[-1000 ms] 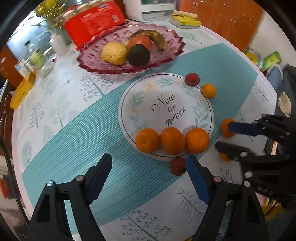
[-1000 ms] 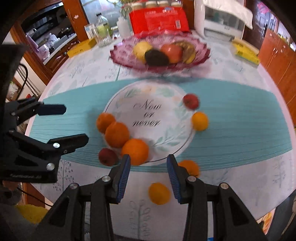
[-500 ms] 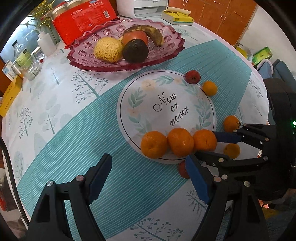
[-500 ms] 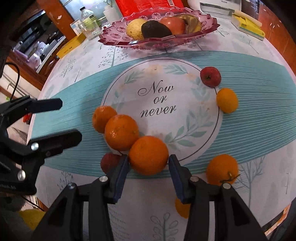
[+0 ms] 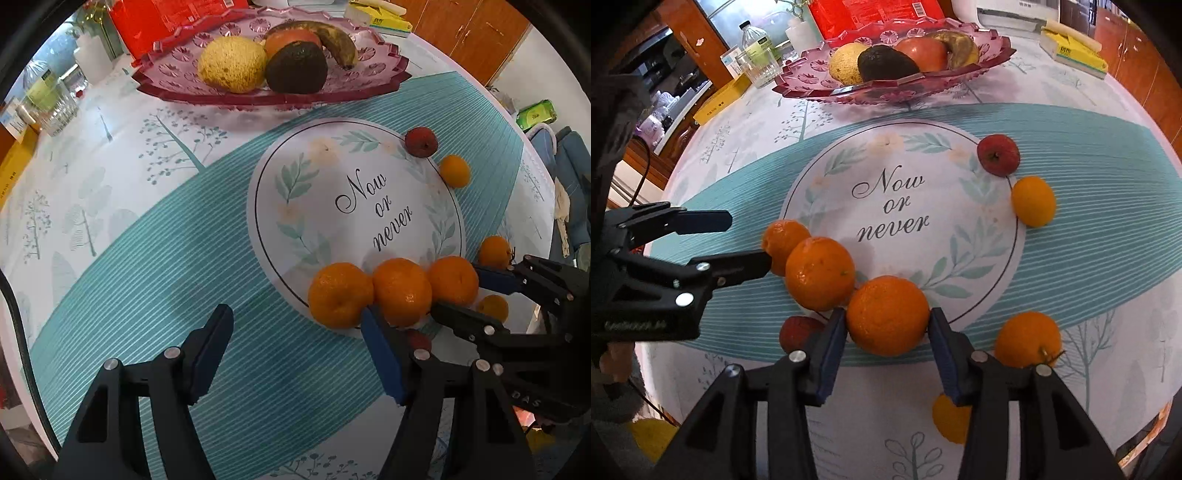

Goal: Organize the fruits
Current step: 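Grasp an orange with the left tool while the right tool grasps another orange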

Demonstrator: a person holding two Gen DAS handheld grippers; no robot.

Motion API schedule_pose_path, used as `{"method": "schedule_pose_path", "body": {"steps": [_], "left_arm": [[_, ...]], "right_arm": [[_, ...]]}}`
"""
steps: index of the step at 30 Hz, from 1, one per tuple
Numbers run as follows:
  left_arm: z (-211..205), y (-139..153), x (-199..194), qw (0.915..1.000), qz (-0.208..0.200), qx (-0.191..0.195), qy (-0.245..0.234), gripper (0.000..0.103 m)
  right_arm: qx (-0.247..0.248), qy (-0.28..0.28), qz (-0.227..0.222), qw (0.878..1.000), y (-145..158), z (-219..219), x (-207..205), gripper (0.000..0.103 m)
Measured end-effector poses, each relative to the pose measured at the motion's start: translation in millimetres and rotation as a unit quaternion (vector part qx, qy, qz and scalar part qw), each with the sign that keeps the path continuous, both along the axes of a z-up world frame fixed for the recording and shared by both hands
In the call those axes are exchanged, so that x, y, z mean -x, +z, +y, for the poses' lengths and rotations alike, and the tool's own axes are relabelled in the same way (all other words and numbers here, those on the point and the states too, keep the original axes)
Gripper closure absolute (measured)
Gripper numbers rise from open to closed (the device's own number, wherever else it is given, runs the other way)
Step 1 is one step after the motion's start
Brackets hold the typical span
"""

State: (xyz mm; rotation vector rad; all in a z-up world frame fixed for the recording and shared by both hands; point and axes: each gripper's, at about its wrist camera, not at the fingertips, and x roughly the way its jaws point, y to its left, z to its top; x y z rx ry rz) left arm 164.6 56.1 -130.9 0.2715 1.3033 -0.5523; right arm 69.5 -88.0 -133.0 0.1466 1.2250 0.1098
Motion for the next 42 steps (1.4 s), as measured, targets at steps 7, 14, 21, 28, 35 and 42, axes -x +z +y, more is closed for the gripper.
{"method": "schedule_pose_path", "body": {"steps": [7, 14, 21, 28, 35, 42], "left_arm": [[-11, -7, -1, 0.9993, 0.007, 0.016, -0.034, 0.035], [-25, -16, -5, 0.9966, 0.022, 0.036, -0.070, 0.046], [-19, -24, -20, 0.9916, 0.063, 0.093, -0.064, 0.053], [-16, -21, -13, 0.9907, 0.053, 0.092, -0.085, 0.064], [-17, -15, 1, 0.9900, 0.029, 0.071, -0.118, 0.064], [-24, -18, 4, 0.9896, 0.016, 0.063, -0.128, 0.064]], "right_arm": [[0.010, 0.004, -0.009, 1.000, 2, 5, 2, 0.058], [0.022, -0.004, -0.020, 1.000, 2, 7, 5, 0.058], [0.018, -0.033, -0.034, 0.999, 5, -2, 8, 0.058], [0.027, -0.046, -0.049, 0.997, 14, -3, 7, 0.058], [0.027, -0.047, -0.049, 0.997, 16, -3, 7, 0.058], [0.025, -0.045, -0.049, 0.997, 16, -3, 7, 0.058]]}}
